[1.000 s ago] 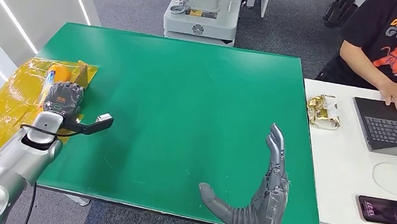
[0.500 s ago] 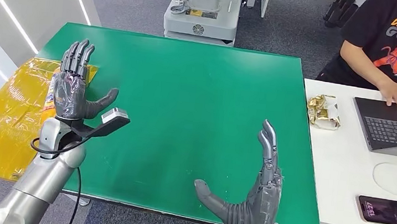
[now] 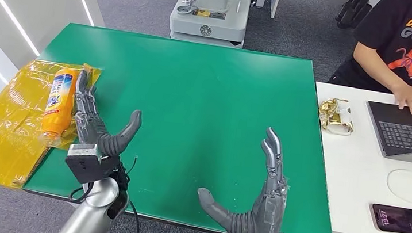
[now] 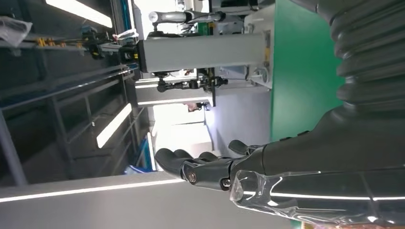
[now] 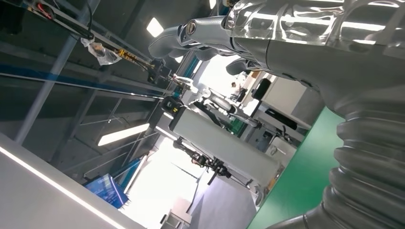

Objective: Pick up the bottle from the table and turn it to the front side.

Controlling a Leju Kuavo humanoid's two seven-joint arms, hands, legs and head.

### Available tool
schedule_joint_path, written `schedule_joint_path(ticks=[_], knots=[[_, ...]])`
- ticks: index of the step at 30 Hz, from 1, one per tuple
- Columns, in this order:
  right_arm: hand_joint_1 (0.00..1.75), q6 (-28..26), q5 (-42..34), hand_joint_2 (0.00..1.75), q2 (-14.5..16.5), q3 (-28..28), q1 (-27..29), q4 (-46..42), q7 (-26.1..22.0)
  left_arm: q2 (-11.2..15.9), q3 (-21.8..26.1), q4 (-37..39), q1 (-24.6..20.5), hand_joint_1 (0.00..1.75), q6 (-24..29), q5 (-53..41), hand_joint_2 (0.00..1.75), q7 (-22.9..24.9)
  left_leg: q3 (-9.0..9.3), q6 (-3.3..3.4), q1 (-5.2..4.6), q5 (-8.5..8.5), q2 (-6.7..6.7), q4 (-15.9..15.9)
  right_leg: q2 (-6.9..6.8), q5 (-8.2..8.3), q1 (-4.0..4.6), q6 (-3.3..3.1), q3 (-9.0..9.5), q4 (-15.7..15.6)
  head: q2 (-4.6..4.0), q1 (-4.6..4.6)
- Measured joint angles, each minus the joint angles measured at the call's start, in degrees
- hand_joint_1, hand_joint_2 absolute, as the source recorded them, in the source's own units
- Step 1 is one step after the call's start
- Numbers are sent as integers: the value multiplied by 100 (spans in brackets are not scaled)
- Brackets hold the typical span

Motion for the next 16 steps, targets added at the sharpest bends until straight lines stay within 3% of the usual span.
schedule_joint_path(ticks=[7,16], knots=[[0,34,-128,175,0,39,19,0,20,-288,-2,-897,662,0,7,-34,175,-42,1,0,2,0,-1,-1,-1,-1,0,0,0,1,0,0],[0,112,-241,175,21,115,35,84,-42,-343,4,-1235,1014,0,7,-113,175,-42,0,0,1,1,-2,-1,-2,-1,1,0,2,2,0,0]])
